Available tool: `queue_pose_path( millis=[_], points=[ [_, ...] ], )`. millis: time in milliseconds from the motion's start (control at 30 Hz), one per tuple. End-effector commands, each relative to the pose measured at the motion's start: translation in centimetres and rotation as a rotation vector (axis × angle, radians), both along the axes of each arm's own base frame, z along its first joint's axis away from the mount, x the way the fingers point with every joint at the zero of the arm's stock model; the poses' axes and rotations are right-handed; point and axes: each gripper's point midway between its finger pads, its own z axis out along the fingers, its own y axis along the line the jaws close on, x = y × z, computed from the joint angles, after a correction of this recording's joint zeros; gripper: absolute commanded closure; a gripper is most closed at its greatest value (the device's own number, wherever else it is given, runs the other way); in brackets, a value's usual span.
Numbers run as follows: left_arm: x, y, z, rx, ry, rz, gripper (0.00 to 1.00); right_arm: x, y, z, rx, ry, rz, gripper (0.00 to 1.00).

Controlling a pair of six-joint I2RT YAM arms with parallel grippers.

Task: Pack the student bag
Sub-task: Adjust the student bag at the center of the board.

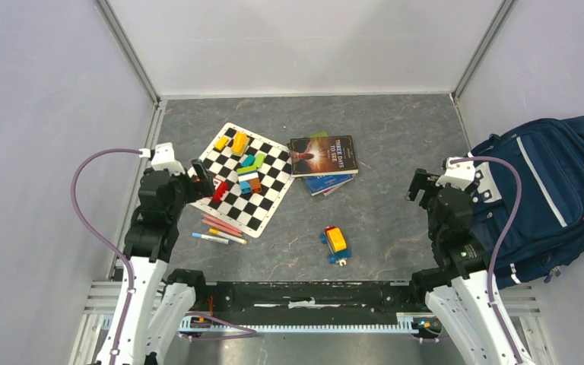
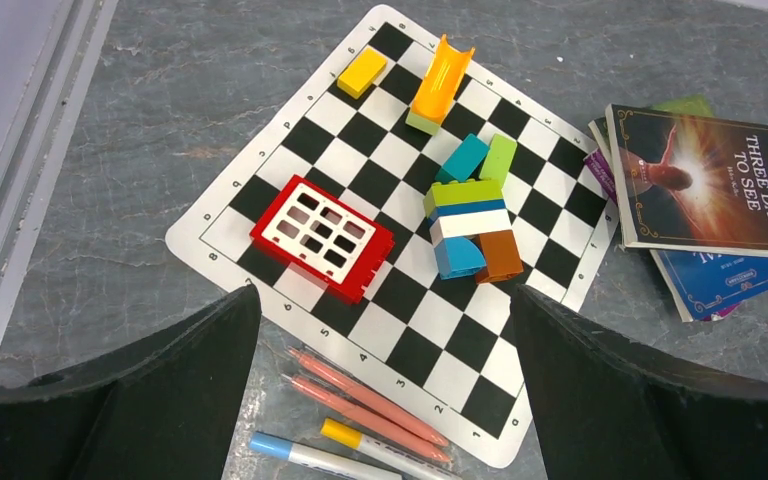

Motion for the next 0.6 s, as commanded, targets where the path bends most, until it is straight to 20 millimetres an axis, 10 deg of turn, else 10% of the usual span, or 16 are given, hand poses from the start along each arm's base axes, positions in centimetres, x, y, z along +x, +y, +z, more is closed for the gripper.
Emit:
queue_pose_path(
  millis=[0, 300, 567],
  points=[
    [0.8, -0.5, 1.3, -0.025, -0.014, -0.018, 0.00, -0.2, -1.3, 0.6, -0.016, -0.019, -0.071, 0.02],
    [1.8, -3.5, 0.1, -0.051, 0.088, -0.158, 0.00, -1.9, -4.3, 1.9, -0.055, -0.057, -0.243, 0.02],
    [5.4, -10.1, 6.0, -0.056, -0.026, -0.352, 0.00, -6.7, -10.3, 6.1, -0.193, -0.079, -0.662, 0.02]
  ],
)
